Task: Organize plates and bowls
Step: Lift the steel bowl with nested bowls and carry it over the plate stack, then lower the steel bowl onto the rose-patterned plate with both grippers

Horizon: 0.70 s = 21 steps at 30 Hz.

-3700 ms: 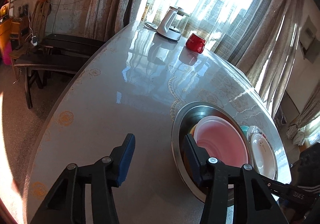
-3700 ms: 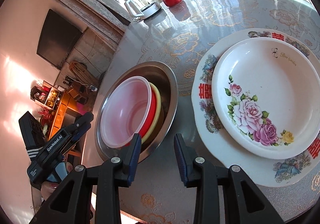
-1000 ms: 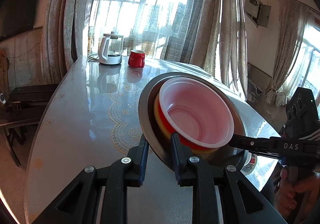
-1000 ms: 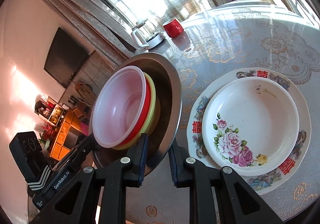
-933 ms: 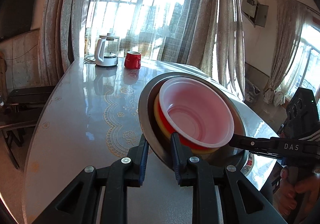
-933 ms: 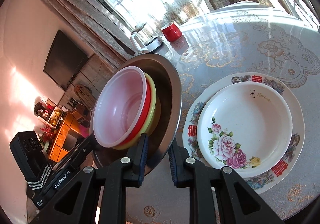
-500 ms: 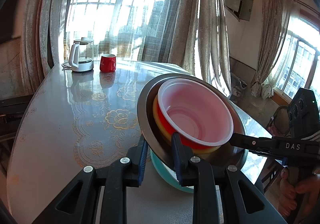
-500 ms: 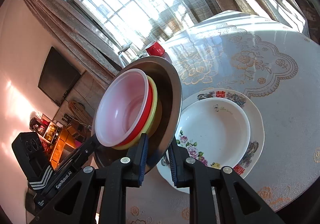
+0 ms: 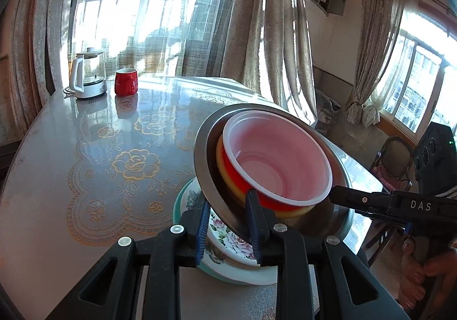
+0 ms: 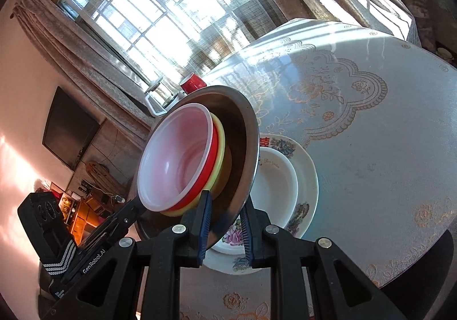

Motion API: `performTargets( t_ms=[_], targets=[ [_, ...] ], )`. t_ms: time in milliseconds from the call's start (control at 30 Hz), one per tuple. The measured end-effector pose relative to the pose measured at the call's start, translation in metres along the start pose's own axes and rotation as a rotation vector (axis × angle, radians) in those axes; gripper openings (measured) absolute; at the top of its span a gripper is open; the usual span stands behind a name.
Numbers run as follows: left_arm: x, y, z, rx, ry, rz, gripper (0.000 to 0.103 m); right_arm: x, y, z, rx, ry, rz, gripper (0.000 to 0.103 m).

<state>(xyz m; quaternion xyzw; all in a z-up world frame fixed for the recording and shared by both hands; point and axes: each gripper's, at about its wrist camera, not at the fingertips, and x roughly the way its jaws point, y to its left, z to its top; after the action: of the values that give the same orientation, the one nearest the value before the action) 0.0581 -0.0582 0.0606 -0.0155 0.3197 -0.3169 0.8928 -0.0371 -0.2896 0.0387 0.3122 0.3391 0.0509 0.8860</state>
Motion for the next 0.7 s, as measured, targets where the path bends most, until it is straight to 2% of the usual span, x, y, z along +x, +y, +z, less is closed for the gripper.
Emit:
performTargets(
  t_ms=[700],
  targets=[
    [0.028,-0.009,-0.018,-0.029,0.076,0.012,0.026,0.019,-0.018,0.0,0.065,0.043,-0.053,0.02]
  ],
)
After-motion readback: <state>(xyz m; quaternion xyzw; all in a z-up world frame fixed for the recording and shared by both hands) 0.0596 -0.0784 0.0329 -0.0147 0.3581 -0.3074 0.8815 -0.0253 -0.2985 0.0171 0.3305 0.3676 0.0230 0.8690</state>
